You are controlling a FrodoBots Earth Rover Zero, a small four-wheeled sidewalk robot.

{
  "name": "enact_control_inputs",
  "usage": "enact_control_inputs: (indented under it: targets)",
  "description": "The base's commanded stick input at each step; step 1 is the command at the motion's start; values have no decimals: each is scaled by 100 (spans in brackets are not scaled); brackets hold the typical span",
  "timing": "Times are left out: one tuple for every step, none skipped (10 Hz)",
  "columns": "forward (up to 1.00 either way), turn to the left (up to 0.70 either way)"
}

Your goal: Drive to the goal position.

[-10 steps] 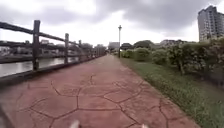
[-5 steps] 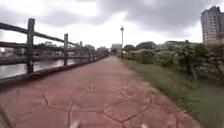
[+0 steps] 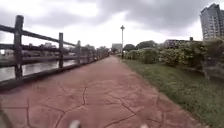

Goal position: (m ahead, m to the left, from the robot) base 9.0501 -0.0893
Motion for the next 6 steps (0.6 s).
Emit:
enact_control_inputs:
  targets:
    - [70,0]
    - [70,0]
    - [70,0]
    - [70,0]
    - [70,0]
    - [70,0]
